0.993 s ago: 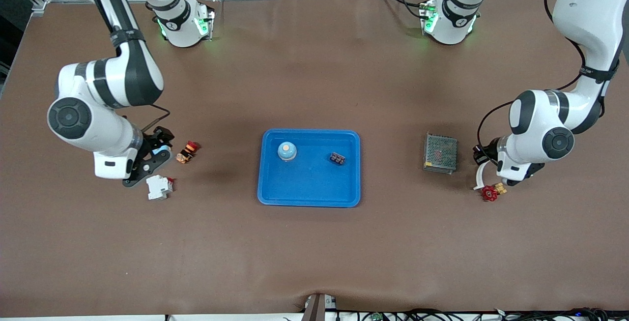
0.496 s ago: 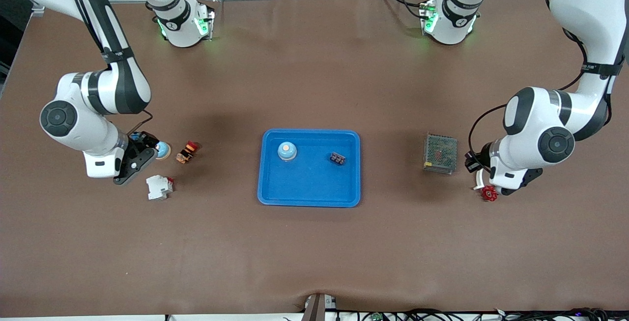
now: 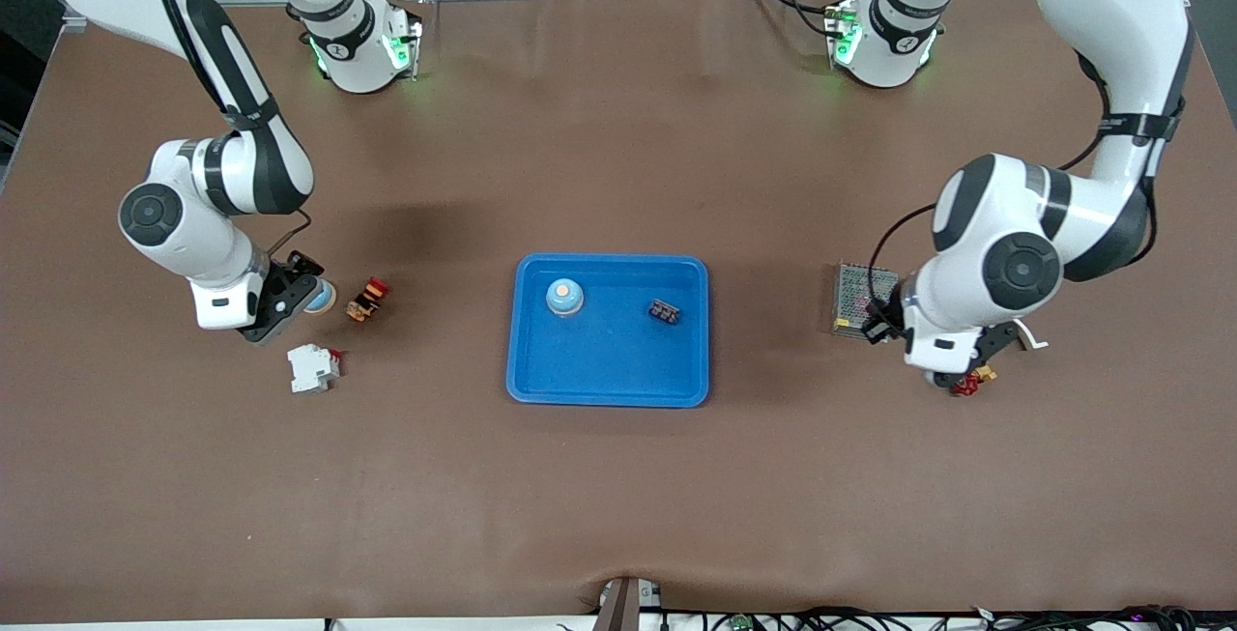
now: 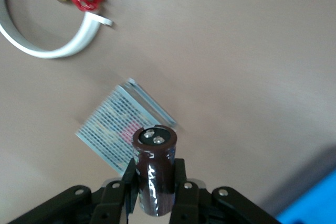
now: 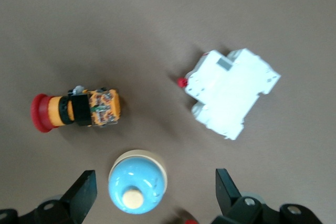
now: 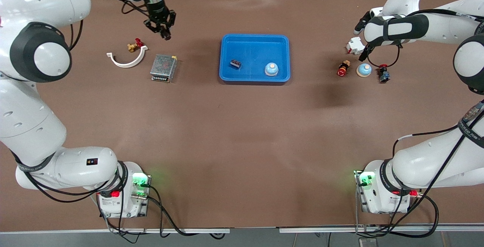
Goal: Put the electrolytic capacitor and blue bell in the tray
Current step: 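Grasp the second capacitor while the right gripper reaches the second bell, then carry the capacitor into the tray while the right gripper grasps the bell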
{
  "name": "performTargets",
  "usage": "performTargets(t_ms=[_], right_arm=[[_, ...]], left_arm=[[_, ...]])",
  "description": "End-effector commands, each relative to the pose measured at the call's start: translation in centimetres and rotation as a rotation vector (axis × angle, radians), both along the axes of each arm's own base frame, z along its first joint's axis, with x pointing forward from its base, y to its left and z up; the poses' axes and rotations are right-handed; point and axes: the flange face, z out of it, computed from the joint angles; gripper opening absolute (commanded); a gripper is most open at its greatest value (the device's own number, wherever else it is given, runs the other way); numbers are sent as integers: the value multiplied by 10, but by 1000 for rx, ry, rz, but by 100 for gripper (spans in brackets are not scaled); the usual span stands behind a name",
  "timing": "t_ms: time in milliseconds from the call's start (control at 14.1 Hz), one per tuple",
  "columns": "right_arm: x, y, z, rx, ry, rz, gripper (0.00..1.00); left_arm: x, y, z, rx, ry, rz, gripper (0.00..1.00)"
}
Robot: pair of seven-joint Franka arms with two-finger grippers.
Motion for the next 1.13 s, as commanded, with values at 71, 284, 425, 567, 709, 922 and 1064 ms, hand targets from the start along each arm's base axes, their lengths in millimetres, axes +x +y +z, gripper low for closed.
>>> performTargets(t_ms=[71, 284, 425, 567, 709, 922, 1064], right_arm=[[-20, -1, -3, -4, 9, 22, 100], [-27, -1, -14, 0, -7, 26, 100], [-26, -4, -21, 1, -13, 27, 100], [-26, -15, -30, 3, -17, 46, 100], [-26, -22, -39, 4, -18, 52, 100], [-28, -22, -48, 6, -21, 56, 100], [-28, -22, -51, 7, -24, 56, 100]], left_arm=[[12, -55, -1, -39, 14, 151, 0], [21, -102, -8, -57, 2, 253, 0], [13, -133, -18, -59, -7, 298, 0], [9, -153, -24, -75, -35, 349, 0], [5, -173, -33, -98, -54, 376, 0], [1, -198, -52, -143, -80, 430, 0], [-3, -210, -64, -164, -87, 460, 0]])
